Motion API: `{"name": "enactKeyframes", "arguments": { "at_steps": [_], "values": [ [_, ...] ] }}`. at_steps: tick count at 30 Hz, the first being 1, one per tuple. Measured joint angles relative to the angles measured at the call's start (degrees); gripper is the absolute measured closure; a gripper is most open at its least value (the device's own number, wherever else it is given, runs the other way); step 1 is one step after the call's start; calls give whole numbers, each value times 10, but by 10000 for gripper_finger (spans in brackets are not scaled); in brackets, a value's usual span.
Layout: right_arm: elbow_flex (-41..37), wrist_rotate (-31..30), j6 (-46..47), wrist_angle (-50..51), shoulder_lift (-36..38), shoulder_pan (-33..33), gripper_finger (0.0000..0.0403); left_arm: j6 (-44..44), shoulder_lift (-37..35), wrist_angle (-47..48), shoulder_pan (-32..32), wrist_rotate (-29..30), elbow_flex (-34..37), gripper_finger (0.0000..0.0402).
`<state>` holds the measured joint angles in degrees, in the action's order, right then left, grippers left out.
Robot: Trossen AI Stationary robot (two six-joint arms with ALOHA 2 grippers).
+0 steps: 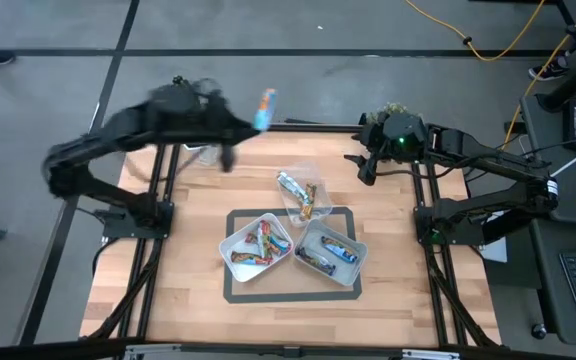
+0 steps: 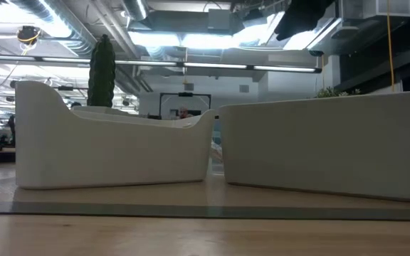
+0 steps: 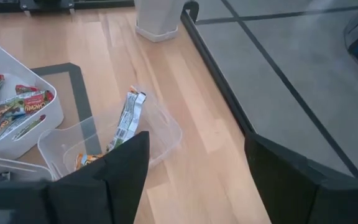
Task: Pick and place Granola Bars by type
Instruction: Put the yellow granola bar into the transparent bin
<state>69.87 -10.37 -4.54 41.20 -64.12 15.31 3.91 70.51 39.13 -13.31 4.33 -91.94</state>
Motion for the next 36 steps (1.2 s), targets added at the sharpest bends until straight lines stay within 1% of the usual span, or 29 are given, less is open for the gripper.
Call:
{"name": "enactKeyframes", "arguments": {
  "at_steps": [4, 6, 8, 11, 13, 16, 19, 23, 28, 32, 36],
  "values": [
    [0, 0, 14, 4, 0, 0, 138, 14, -67, 23, 61, 7, 0, 389],
    [0, 0, 23, 5, 0, 0, 138, 31, -83, 37, 103, 15, 0, 388],
    [0, 0, 30, 5, 0, 0, 138, 46, -90, 55, 148, 37, 0, 388],
    [0, 0, 36, 5, 0, 0, 138, 69, -84, 69, 211, 62, 1, 388],
    [0, 0, 44, 5, 0, 0, 138, 78, -69, 62, 243, 68, 6, 388],
    [0, 0, 45, 5, 0, 0, 138, 78, -29, 47, 268, 77, 10, 387],
    [0, 0, 53, 5, 0, 0, 138, 78, 14, 44, 264, 78, 10, 387],
    [0, 0, 62, 5, 0, 0, 138, 79, 55, 44, 237, 76, 10, 387],
    [0, 0, 71, 5, 0, -3, 138, 69, 115, 44, 169, 68, 10, 387],
    [0, 0, 62, 5, 0, -3, 138, 56, 194, 46, 109, 40, 10, 387],
    [0, 0, 58, 8, 0, -3, 138, 49, 281, 47, 64, 9, 10, 387]
  ]
}}
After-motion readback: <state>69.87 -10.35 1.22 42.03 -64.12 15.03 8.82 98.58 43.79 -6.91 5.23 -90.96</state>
